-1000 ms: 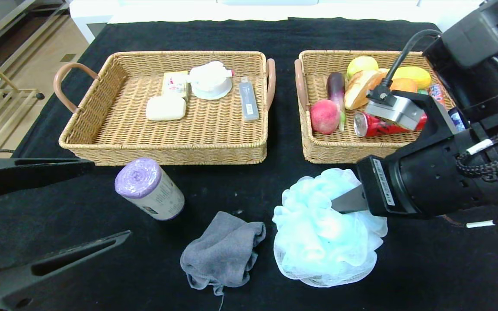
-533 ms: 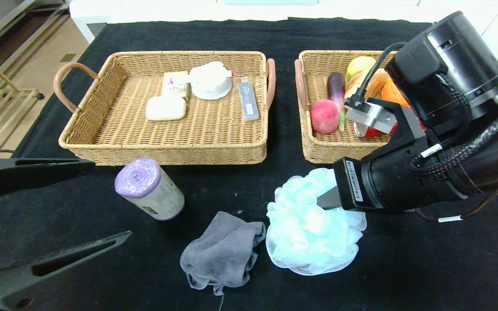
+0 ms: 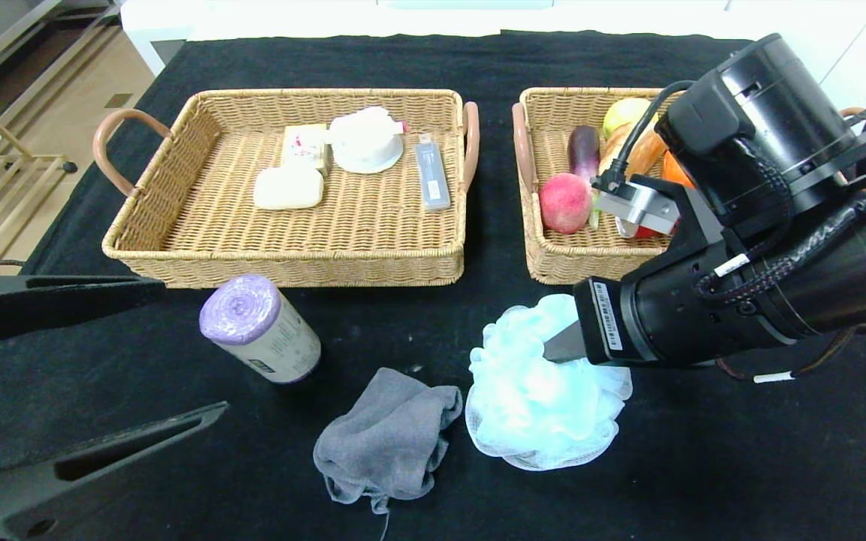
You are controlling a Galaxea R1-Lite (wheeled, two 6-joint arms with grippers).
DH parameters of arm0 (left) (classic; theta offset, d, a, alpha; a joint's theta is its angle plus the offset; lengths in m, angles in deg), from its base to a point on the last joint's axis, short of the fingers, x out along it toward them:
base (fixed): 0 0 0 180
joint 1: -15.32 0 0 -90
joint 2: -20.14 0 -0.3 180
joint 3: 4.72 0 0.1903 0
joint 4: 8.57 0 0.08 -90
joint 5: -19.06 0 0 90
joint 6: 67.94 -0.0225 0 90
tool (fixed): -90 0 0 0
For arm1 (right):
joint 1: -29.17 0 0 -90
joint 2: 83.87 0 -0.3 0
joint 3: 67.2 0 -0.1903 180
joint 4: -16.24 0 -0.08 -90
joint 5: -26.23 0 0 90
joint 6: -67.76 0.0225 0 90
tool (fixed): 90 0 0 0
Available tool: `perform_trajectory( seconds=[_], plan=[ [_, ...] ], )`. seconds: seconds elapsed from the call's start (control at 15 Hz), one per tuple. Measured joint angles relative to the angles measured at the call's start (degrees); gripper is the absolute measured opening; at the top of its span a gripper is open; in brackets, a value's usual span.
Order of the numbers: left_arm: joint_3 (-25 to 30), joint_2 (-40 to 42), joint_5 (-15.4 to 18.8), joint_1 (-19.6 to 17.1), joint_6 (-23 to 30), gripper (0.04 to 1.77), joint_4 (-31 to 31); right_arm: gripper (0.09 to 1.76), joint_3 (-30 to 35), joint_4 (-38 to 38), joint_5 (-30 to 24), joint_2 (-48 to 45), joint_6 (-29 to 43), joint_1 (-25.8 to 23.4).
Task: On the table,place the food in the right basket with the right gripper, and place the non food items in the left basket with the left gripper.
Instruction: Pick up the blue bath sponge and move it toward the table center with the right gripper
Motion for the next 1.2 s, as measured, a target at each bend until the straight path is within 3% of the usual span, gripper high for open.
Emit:
perform_trajectory(
  seconds=[0.2,0.47,0.8,1.2],
  plan=[
    [0.0,0.0,0.0,0.0,0.0,1.72,0.0,0.95,-0.2,0.0,0.0,0.1,0.1,0.0],
    [0.0,0.1,0.0,0.0,0.0,1.72,0.0,1.26,-0.3,0.0,-0.1,0.1,0.1,0.0],
    [0.0,0.1,0.0,0.0,0.0,1.72,0.0,1.46,-0.3,-0.2,0.0,-0.3,-0.5,0.1],
    [0.0,0.1,0.0,0.0,0.0,1.72,0.0,1.59,-0.3,-0.5,0.0,-2.5,-5.0,0.0]
  ],
)
